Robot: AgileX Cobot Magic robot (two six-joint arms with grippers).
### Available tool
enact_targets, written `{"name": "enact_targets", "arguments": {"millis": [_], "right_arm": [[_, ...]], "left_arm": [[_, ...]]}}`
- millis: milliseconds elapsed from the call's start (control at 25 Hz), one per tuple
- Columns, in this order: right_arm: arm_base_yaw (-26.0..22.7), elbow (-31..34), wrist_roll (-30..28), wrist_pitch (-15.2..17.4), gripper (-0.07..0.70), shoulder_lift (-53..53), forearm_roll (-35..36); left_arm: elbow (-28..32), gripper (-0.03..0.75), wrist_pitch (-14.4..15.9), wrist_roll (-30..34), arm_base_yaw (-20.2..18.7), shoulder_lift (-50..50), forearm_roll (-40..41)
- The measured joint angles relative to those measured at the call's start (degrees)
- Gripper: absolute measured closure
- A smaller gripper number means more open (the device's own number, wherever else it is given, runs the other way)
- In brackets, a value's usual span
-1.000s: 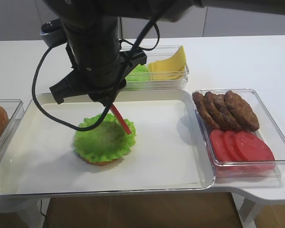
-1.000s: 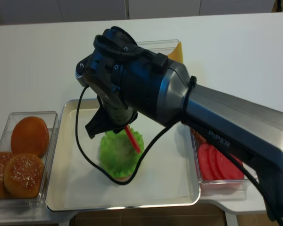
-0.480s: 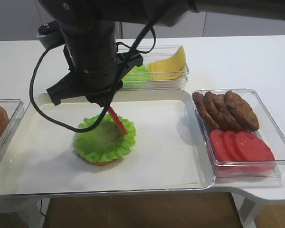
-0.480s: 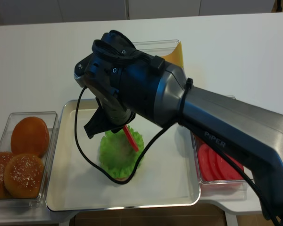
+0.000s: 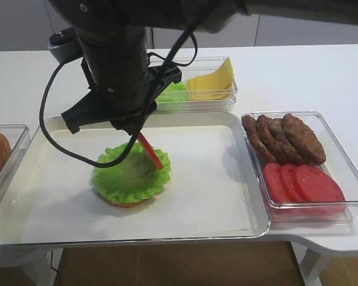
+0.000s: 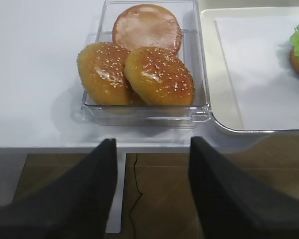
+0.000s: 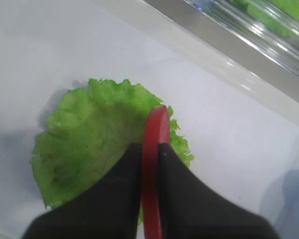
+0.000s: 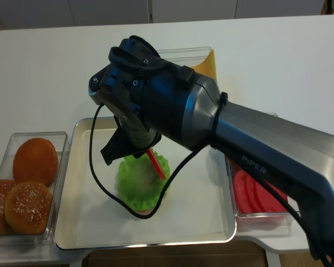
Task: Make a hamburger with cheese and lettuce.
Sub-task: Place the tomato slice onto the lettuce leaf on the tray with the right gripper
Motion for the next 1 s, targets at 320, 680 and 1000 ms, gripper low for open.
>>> {"name": "enact_targets", "arguments": {"millis": [320,680,1000], "right_arm": [[0.0,0.0,-0.2,0.0,0.57,0.8,-0.2],[0.0,0.0,-0.4,0.0,0.567,1.1,0.8],[0.0,0.0,-0.4,0.0,0.467,1.1,2.6]], "left_arm": [[0.0,0.367,0.0,0.0,0.0,0.0,0.0],[0.0,0.368,0.0,0.0,0.0,0.0,0.0],[0.0,0.368,0.0,0.0,0.0,0.0,0.0]]}}
